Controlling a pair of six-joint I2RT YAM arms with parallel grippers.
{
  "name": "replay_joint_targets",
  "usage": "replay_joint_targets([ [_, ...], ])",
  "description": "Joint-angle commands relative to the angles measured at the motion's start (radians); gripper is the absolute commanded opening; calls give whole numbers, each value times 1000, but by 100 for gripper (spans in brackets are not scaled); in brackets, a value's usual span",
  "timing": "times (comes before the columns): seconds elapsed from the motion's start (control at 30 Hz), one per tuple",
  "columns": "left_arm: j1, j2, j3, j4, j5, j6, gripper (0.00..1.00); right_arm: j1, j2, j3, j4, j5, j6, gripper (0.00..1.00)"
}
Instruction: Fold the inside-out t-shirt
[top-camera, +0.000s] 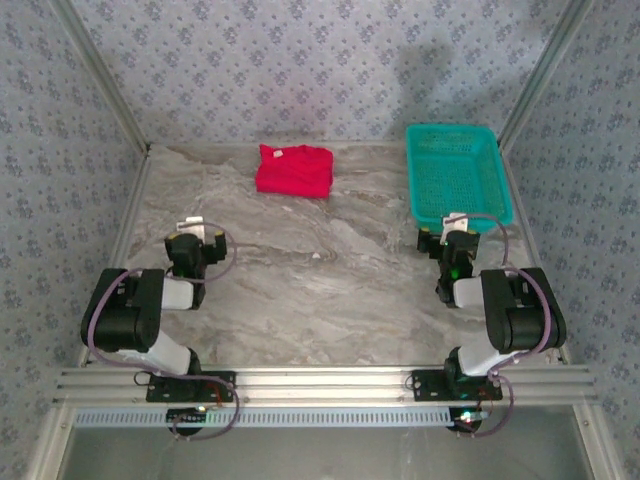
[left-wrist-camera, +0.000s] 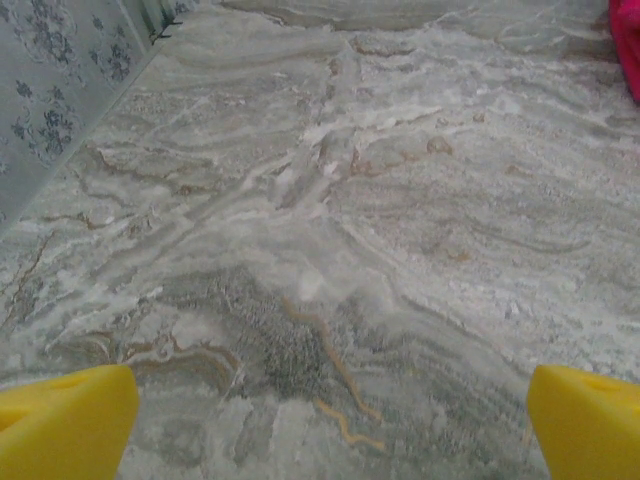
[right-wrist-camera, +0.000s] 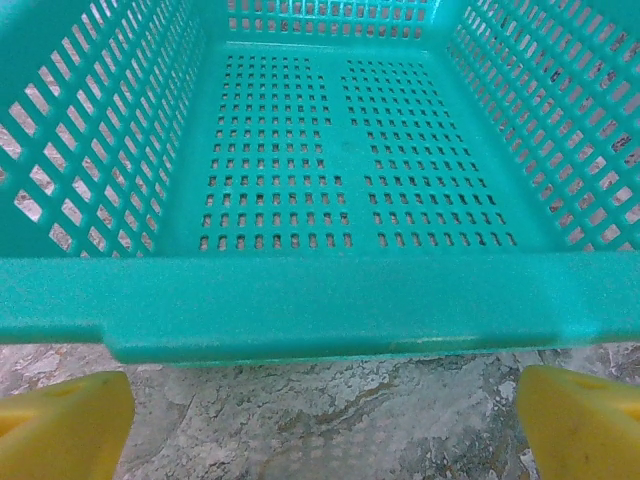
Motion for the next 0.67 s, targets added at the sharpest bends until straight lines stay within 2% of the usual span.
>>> replay_joint_targets([
  [0.0, 12, -15, 46, -20, 16, -26, 100, 4, -4, 1, 32, 24, -20, 100],
  [0.17, 16, -12, 50, -24, 32, -27, 100, -57, -9, 39, -57, -102, 11, 100],
  [0.63, 42, -10, 65, -49, 92, -36, 100, -55, -6, 40, -55, -102, 10, 100],
])
